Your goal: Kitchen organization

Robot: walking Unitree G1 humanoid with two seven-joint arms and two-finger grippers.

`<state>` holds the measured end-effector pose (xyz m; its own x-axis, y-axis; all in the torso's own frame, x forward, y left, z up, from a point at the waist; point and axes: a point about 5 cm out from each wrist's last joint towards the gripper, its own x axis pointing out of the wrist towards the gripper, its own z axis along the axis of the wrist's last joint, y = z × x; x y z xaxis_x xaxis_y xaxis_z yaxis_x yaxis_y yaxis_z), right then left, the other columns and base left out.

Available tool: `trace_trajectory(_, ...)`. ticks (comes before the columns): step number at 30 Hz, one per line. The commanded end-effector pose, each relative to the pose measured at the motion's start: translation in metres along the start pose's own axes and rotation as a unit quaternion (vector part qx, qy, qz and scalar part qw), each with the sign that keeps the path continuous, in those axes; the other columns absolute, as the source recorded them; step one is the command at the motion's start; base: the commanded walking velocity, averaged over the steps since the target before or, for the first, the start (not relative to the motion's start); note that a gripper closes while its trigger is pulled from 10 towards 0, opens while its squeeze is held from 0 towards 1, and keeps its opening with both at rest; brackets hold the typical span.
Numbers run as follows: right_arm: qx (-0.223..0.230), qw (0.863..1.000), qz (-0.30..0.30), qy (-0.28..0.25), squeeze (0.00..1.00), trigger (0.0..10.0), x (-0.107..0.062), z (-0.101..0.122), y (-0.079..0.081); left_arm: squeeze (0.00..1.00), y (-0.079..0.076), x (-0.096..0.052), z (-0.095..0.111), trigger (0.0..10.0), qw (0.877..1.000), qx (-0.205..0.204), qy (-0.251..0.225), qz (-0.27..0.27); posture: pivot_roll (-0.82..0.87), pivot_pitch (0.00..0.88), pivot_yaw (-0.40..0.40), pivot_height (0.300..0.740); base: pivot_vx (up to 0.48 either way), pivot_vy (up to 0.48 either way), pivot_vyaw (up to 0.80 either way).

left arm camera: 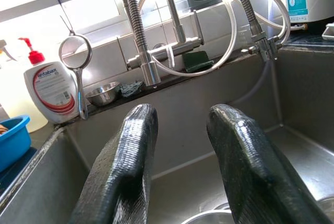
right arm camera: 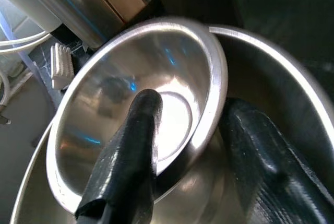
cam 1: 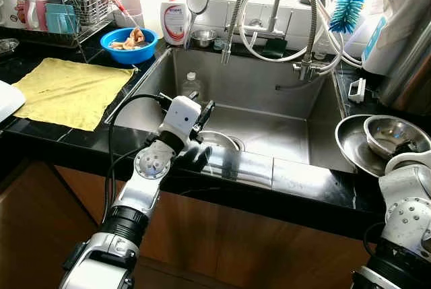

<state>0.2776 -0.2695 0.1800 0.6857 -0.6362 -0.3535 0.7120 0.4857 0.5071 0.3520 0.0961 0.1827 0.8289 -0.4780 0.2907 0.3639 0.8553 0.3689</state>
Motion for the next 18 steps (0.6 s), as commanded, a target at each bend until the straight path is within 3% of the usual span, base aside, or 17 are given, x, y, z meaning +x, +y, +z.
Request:
trace_trajectory(1,0.016,1.0,-0.005,0.005,0.0,0.0,0.0001,0.0003,0.0007,0.0,-0.0008,0.0042,0.0045,10.0,1.0,0.012,-0.009,-0.011,0.05,0.0,-0.037,0.74,0.0,0.0,0.0)
trace_trajectory(18,0.012,1.0,-0.02,-0.01,0.0,0.0,0.001,0.0044,-0.0021,0.0,-0.0041,0.0055,0.0057,10.0,1.0,0.014,-0.012,-0.021,0.06,0.0,-0.035,0.74,0.0,0.0,0.0)
